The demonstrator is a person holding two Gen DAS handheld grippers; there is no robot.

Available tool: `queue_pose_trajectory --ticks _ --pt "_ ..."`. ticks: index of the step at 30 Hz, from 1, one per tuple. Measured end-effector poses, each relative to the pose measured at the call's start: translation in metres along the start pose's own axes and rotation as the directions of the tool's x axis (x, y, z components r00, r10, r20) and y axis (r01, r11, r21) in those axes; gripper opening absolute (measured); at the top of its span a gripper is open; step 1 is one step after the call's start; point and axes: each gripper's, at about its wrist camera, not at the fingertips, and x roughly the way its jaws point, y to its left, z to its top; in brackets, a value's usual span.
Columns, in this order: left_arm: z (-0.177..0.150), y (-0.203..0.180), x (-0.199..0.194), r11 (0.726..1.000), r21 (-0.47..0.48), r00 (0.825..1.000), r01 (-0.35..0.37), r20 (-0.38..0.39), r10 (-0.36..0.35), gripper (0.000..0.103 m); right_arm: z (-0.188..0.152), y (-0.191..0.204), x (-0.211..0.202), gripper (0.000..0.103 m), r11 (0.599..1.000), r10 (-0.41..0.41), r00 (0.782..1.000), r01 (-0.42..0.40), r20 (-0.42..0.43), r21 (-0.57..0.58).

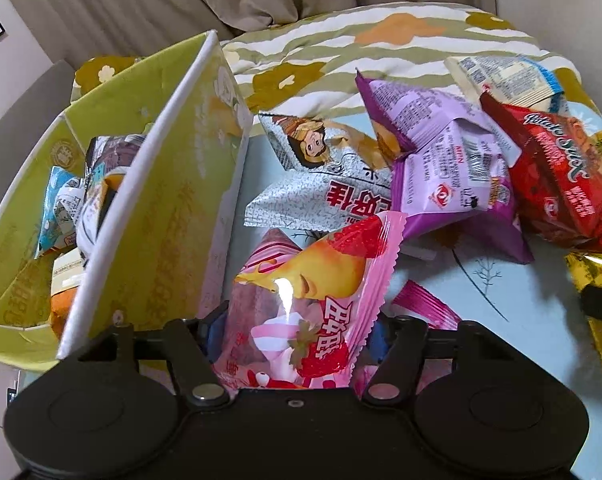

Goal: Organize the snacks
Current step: 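Grasp the pink strawberry bag with the left tool while the right tool grasps the gold bag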

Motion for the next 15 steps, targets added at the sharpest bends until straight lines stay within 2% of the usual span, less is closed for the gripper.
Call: queue_pose_trajectory --ticks 12,15 --pt "-0.014 -0.002 -0.024 1.0 0.011 0.999 -0.001 0.039 0.001 0.068 -0.015 0.011 0.002 0.103 0.996 -0.046 0.999 0.047 0.019 -0.078" --pt "-0.016 -0.002 -0.031 1.0 0.013 0.999 -0.001 0.052 0.0 0.068 -0.017 0.011 0.0 0.1 0.995 -0.047 0.999 0.049 0.021 -0.082"
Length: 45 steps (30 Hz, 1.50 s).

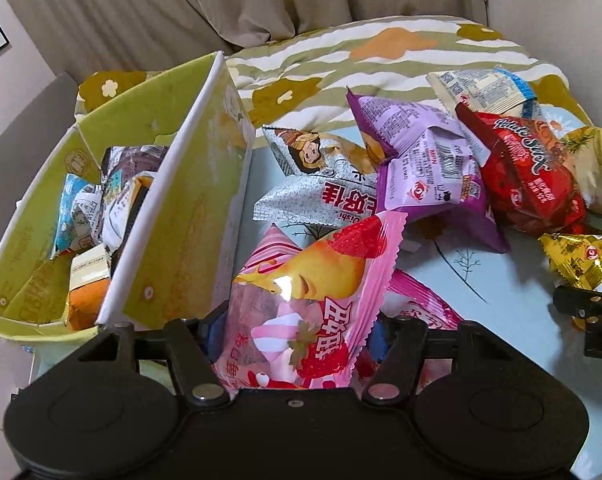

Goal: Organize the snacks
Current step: 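Grasp the pink strawberry bag with the left tool while the right tool grasps the gold bag, then carry both bags into the yellow box and open both tools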

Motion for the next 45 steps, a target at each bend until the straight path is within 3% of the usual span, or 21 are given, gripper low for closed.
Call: queue_pose_trajectory --ticks 7,16,26,36,45 --pt "-0.003 0.003 -0.019 1.0 -0.004 1.0 -0.003 0.029 0.003 0.068 -0.006 0.002 -0.016 0.091 0.999 0.045 0.999 -0.045 0.011 0.021" --pt "-0.004 0.005 -0.053 1.0 -0.018 0.997 0.007 0.08 -0.006 0.068 -0.002 0.01 -0.047 0.089 0.996 0.083 0.995 -0.083 0.049 0.012" --pt "0.007 0.026 -0.105 0.995 -0.096 0.985 -0.009 0.17 0.025 0.068 0.031 0.029 -0.095 0.089 0.988 0.152 0.981 -0.147 0.117 -0.046" --pt "0.02 0.09 -0.132 0.974 -0.198 0.963 -0.114 0.219 0.157 0.068 0.084 0.071 -0.123 0.089 0.96 0.267 0.945 -0.243 0.189 -0.138" --pt "0.046 0.173 -0.114 0.962 -0.221 0.937 -0.158 0.273 0.216 0.068 0.136 0.135 -0.126 0.089 0.933 0.33 0.915 -0.278 0.233 -0.229"
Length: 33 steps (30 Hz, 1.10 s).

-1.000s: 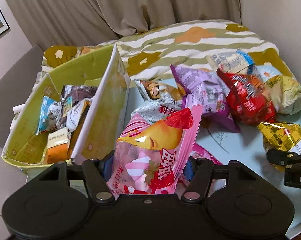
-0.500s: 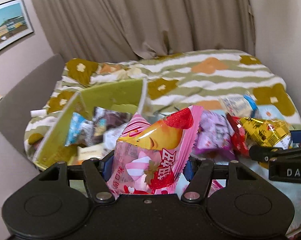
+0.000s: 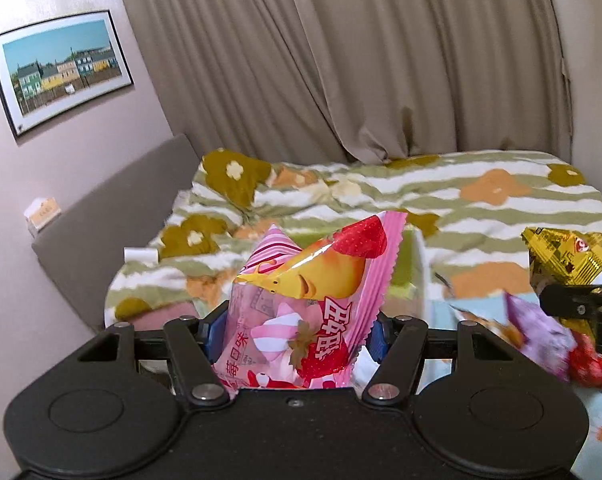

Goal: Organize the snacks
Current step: 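Carry both bags into the yellow box and open both tools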

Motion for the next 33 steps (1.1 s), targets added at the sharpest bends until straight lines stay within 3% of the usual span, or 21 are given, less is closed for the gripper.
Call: queue_pose_trajectory --ticks 7,11,19,21,22,24,33 --pt "0.024 0.05 0.073 0.996 0.025 0.995 0.091 -0.036 -0.09 0.068 0.049 0.043 0.055 0.089 1.0 -0.01 1.0 0.01 0.023 0.025" --pt "0.034 0.068 0.119 0.984 0.044 0.983 0.17 -0.073 -0.167 0.069 0.073 0.066 0.095 0.089 0.998 -0.042 0.999 0.041 0.017 0.057" --pt "0.04 0.08 0.21 0.942 0.075 0.937 0.327 -0.153 -0.313 0.07 0.097 0.086 0.16 0.089 0.976 -0.146 0.989 0.146 -0.014 0.161" --pt "0.041 0.08 0.226 0.932 0.071 0.926 0.355 -0.168 -0.339 0.075 0.097 0.087 0.17 0.089 0.969 -0.165 0.986 0.167 -0.025 0.183" --pt "0.04 0.08 0.232 0.928 0.069 0.92 0.366 -0.175 -0.35 0.089 0.097 0.087 0.175 0.089 0.965 -0.175 0.984 0.178 -0.032 0.19" --pt "0.039 0.081 0.239 0.918 0.067 0.909 0.391 -0.184 -0.374 0.101 0.097 0.088 0.183 0.089 0.96 -0.191 0.981 0.196 -0.043 0.197" --pt "0.022 0.097 0.225 0.914 0.043 0.901 0.405 -0.189 -0.39 0.102 0.091 0.091 0.191 0.089 0.955 -0.205 0.976 0.215 -0.068 0.207"
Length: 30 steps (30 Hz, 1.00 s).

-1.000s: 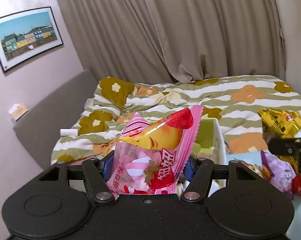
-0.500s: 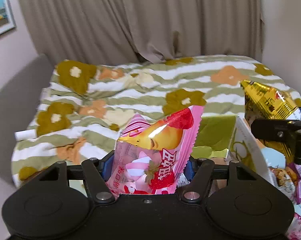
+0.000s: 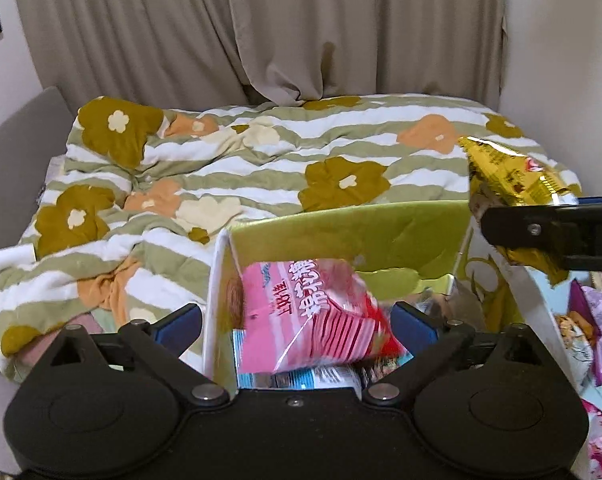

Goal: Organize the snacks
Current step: 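Carry both bags into the yellow box and open both tools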

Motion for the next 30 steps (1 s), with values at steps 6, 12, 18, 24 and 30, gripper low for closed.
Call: queue_pose_trajectory --ticks 6,12,18,24,30 --pt "-0.009 0.0 -0.021 1.0 -0.022 1.0 -0.017 0.009 0.017 0.102 0.005 0.009 -0.004 0.089 0.999 0.017 1.0 -0.017 0.003 -0.046" --pt "-0.009 0.005 -0.023 0.998 -0.048 0.999 -0.042 0.009 0.042 0.102 0.013 0.016 0.006 0.09 0.997 0.033 0.999 -0.034 -0.019 -0.071" --pt "-0.013 0.012 -0.013 0.996 -0.064 0.998 -0.062 -0.021 0.061 0.102 0.013 0.016 0.038 0.1 0.997 0.041 0.997 -0.045 -0.068 -0.061" --pt "-0.02 0.014 -0.006 0.994 -0.089 0.997 -0.062 -0.047 0.058 0.102 0.001 0.007 0.048 0.103 0.998 0.061 0.996 -0.063 -0.067 -0.017" --pt "-0.024 0.014 -0.009 0.993 -0.102 0.997 -0.061 -0.049 0.056 0.102 -0.009 0.003 0.045 0.103 0.998 0.056 0.997 -0.057 -0.051 -0.014"
